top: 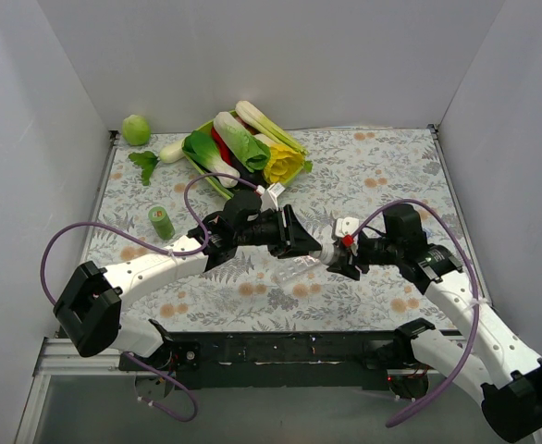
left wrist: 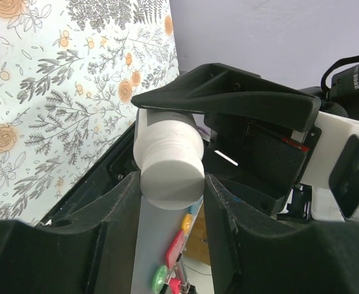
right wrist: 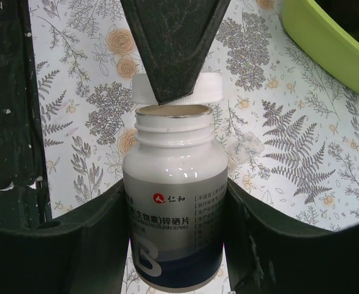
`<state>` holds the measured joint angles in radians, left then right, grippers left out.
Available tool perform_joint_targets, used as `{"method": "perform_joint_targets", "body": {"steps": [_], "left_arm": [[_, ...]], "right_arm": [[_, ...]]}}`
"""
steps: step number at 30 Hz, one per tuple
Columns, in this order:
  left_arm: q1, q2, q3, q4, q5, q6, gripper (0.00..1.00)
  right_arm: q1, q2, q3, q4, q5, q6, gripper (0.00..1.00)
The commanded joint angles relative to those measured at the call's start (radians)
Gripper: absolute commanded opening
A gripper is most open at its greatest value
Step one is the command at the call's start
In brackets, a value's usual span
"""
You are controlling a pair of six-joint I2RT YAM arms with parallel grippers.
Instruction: Sort the pills into containers
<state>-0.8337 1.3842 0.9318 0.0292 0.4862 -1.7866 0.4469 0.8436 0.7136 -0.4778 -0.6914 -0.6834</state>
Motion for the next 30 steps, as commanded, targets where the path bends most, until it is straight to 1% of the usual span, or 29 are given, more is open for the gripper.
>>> {"method": "perform_joint_targets", "body": {"steps": [1,9,16,21,29,30], "left_arm": [[-0.01,-0.021,0.018,0.031,0.035,-0.017,0.04],[-0.021,0.007,0.015,0.029,0.031,-0.02,0.04],[-0.021,0.003,0.033,-0.05,-0.015,0.019,0.04],[-0.021,0.007,0.051,-0.077,-0.024,0.035,0.04],[-0.022,0.022,0.055,-0.035,0.022,0.001,0.04],[-0.024,0.024,0.053,-0.005,0.031,-0.003,0.04]], "right_arm": [[0.01,0.012,0.06,-0.001,-0.034,0.002,0.06],[0.016,0.02,0.081,-0.007,-0.037,0.013,0.06],[0.018,0.008,0.081,-0.021,-0.03,0.01,0.06],[0.021,0.003,0.076,-0.024,-0.034,0.008,0.06],[0.027,0.014,0.073,-0.015,-0.054,0.024,0.06],[0.029,0.014,0.073,-0.012,-0.056,0.027,0.06]]}}
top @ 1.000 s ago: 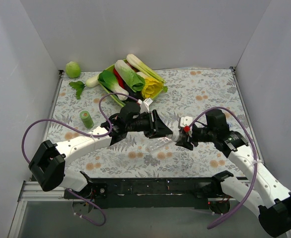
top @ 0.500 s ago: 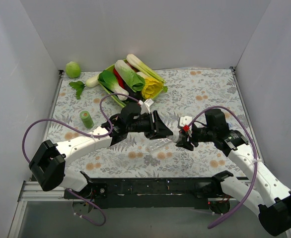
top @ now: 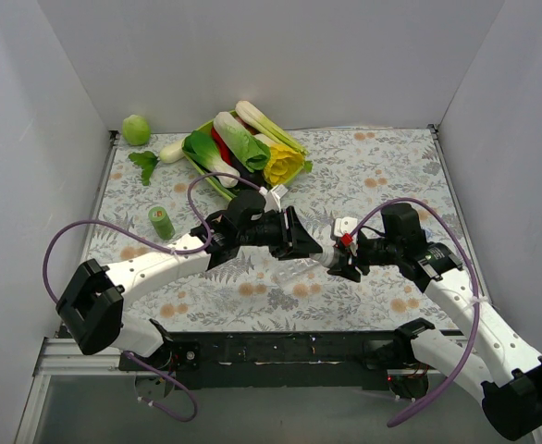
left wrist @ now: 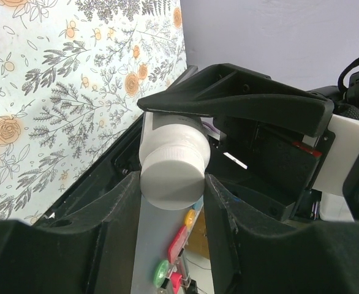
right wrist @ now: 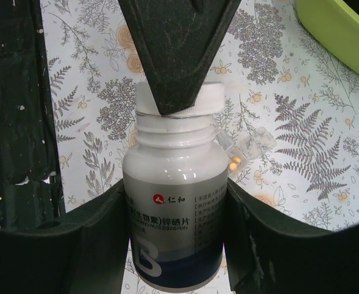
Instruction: Sort the pills into containers
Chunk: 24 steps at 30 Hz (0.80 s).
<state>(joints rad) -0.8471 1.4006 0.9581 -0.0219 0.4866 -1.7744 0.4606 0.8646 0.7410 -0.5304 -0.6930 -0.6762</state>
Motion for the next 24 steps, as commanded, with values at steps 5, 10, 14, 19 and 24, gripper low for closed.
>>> {"method": "perform_joint_targets", "body": {"steps": [5,10,14,19,24], "left_arm": [[-0.024,0.023,0.022,0.054,0.026,-0.026,0.04],[-0.04,0.04,0.01,0.079,0.037,-0.04,0.04],[-0.04,0.035,0.002,0.083,0.05,-0.039,0.04],[-0.04,0.018,-0.004,0.079,0.052,-0.027,0.04],[-0.04,0.006,-0.001,0.071,0.037,-0.02,0.03]], "right_arm": [[0.015,0.004,0.052,0.049,-0.065,0.033,0.05],[0.015,0.005,0.057,0.053,-0.063,0.043,0.06],[0.015,0.004,0.055,0.063,-0.059,0.052,0.05],[0.015,0.007,0.057,0.07,-0.019,0.067,0.05],[0.015,0.02,0.058,0.061,-0.003,0.079,0.04]]}}
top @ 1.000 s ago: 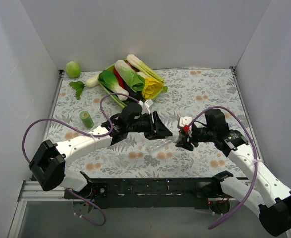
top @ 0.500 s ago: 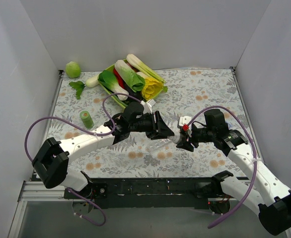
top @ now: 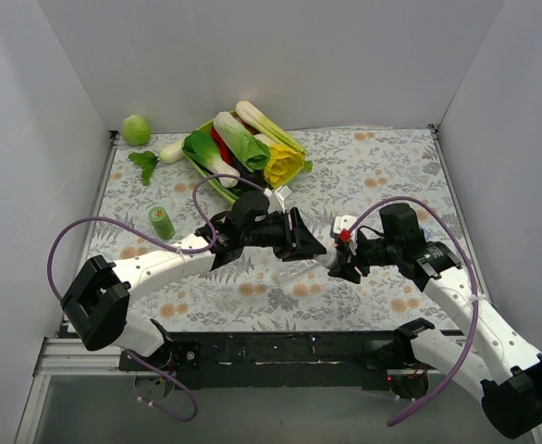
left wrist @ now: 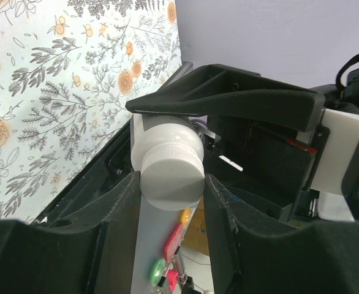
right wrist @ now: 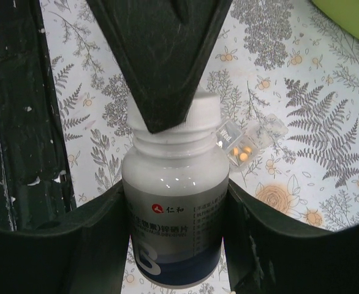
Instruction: Sort the pills into containers
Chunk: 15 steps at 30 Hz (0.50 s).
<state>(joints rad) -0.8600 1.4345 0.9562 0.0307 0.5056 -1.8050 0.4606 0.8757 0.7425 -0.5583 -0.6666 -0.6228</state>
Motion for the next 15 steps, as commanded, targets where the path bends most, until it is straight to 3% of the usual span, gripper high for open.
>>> {"method": "perform_joint_targets", "body": {"steps": [1,15], "left_arm": [[-0.027,-0.028,0.01,0.012,0.011,0.016,0.03],[-0.033,0.023,0.142,-0.262,-0.036,0.24,0.02]], "right_arm": [[0.015,0.012,0.058,0.089,-0.031,0.029,0.04],[0.015,0.049,0.095,0.029,-0.064,0.008,0.04]]}}
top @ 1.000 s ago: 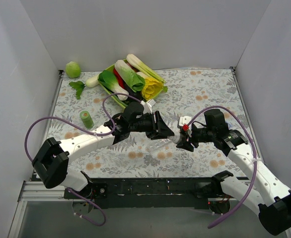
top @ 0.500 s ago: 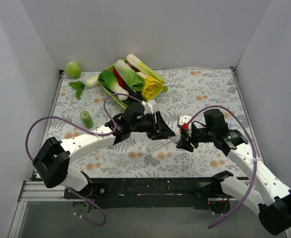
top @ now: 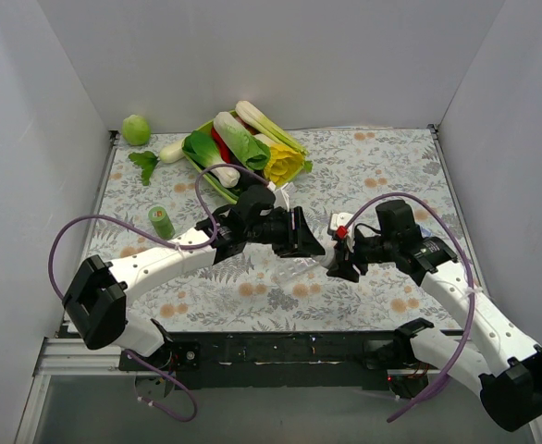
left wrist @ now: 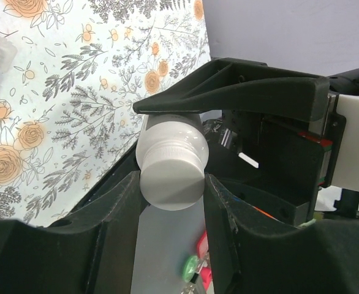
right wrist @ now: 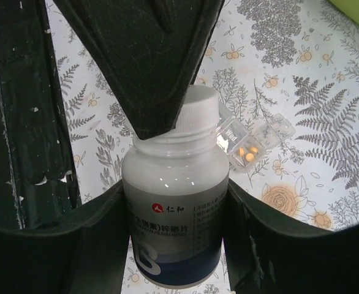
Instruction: Sort the pills into containers
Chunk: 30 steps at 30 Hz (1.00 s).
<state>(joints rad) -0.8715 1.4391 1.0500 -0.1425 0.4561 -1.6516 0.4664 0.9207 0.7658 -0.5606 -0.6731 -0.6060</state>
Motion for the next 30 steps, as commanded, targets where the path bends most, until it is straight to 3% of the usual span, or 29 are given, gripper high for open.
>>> {"method": "perform_joint_targets", "body": {"steps": [1,23,30], "left_arm": [[-0.021,0.02,0.05,-0.094,0.021,0.099,0.02],[-0.024,0.004,-0.005,0.018,0.256,0.292,0.02],[-0.024,0.003,0.022,-0.075,0.193,0.411,0.03]], "right_arm": [[0.009,0.004,0.072,0.028,-0.06,-0.011,0.04],[-0.064,0.041,0.067,0.056,-0.393,0.1,0.03],[-0.103,0.046,0.029,0.125,-0.5,0.201,0.03]]}}
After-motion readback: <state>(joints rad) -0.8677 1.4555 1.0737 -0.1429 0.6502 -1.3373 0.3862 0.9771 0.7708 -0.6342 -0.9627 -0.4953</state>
